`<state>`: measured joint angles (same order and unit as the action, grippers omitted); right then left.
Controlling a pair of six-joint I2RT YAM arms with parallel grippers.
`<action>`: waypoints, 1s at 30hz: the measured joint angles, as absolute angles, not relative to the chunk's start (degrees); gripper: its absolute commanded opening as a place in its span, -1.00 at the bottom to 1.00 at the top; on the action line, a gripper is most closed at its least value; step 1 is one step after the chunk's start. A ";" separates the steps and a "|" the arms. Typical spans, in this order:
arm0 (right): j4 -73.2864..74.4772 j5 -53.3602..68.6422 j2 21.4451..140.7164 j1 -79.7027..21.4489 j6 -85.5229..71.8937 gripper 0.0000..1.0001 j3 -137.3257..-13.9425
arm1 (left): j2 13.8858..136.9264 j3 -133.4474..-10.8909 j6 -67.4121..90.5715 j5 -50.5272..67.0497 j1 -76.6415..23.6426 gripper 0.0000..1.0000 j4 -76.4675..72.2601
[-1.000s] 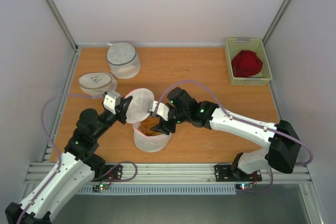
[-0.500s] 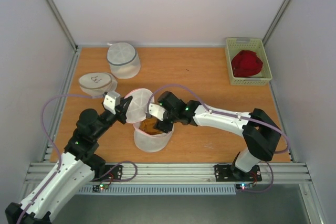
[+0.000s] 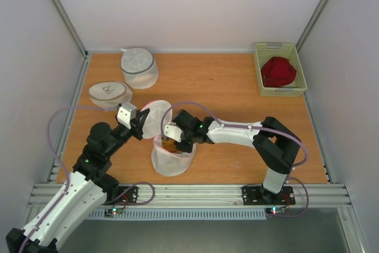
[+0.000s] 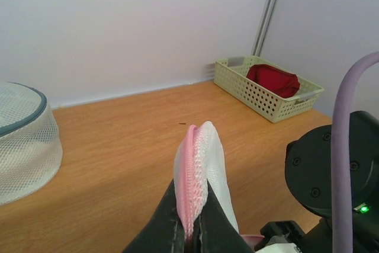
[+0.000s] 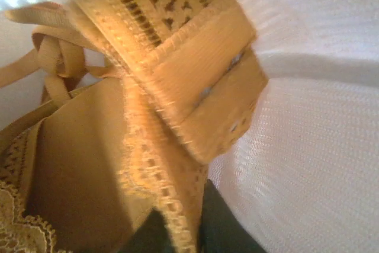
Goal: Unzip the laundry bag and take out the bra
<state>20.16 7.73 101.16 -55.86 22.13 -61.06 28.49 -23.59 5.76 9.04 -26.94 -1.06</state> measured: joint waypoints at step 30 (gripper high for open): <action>12.45 19.73 71.90 -45.56 13.56 -0.98 -65.80 | 28.49 -23.55 5.76 8.97 -26.70 -0.99 -1.08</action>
